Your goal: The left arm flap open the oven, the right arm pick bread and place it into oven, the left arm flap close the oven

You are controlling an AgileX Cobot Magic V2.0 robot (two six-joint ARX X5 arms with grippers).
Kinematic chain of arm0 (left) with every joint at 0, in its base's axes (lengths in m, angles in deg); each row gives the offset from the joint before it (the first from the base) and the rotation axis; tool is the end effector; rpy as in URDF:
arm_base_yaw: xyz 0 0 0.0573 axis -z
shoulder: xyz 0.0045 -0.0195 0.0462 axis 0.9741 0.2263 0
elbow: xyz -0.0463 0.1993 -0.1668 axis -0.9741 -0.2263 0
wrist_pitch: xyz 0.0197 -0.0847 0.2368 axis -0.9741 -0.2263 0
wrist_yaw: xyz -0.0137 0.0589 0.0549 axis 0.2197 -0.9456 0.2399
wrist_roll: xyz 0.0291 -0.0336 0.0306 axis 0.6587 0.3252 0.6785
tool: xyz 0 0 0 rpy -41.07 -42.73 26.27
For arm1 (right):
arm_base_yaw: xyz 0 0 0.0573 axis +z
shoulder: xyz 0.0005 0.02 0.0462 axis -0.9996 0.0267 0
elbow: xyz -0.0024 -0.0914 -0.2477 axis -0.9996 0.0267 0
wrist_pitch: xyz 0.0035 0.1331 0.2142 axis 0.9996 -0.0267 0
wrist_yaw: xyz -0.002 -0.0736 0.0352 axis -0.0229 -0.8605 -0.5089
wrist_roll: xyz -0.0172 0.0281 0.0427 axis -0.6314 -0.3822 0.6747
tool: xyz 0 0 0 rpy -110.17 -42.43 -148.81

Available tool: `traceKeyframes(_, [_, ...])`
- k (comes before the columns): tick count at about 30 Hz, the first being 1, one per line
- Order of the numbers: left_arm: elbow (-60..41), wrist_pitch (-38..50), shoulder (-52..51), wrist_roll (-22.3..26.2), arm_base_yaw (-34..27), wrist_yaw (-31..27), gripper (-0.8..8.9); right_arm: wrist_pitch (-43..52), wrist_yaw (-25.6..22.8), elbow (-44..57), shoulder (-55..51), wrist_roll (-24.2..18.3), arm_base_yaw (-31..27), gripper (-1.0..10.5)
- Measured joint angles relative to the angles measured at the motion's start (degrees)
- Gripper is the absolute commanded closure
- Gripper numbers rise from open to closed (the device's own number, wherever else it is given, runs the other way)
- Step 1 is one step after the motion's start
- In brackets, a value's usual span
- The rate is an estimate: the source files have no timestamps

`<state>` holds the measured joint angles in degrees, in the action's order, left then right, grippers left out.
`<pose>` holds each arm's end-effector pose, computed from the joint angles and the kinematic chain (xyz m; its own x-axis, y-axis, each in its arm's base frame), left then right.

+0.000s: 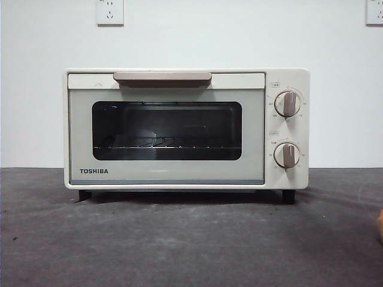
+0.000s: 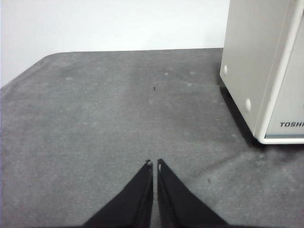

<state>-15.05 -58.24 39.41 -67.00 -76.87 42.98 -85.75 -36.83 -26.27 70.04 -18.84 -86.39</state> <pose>0.0949 0.0012 0.1566 0.9871 0.0458 -0.1531 -0.0426 0.9988 0.0242 0.0957 0.0043 0.1524 0.9859 0.0630 -0.1551 -0.0505 0.9953 0.0832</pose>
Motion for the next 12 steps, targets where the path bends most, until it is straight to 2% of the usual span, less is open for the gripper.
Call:
traceKeyframes(5, [0.00, 1.22, 0.00, -6.45, 0.00, -0.02, 7.97, 0.09, 2.84, 0.00, 0.00, 4.13, 0.00, 9.4])
traceKeyframes(12, [0.42, 1.81, 0.26, -13.51, 0.39, 2.69, 7.97, -0.61, 2.97, -2.38, 0.09, 9.25, 0.04, 9.4])
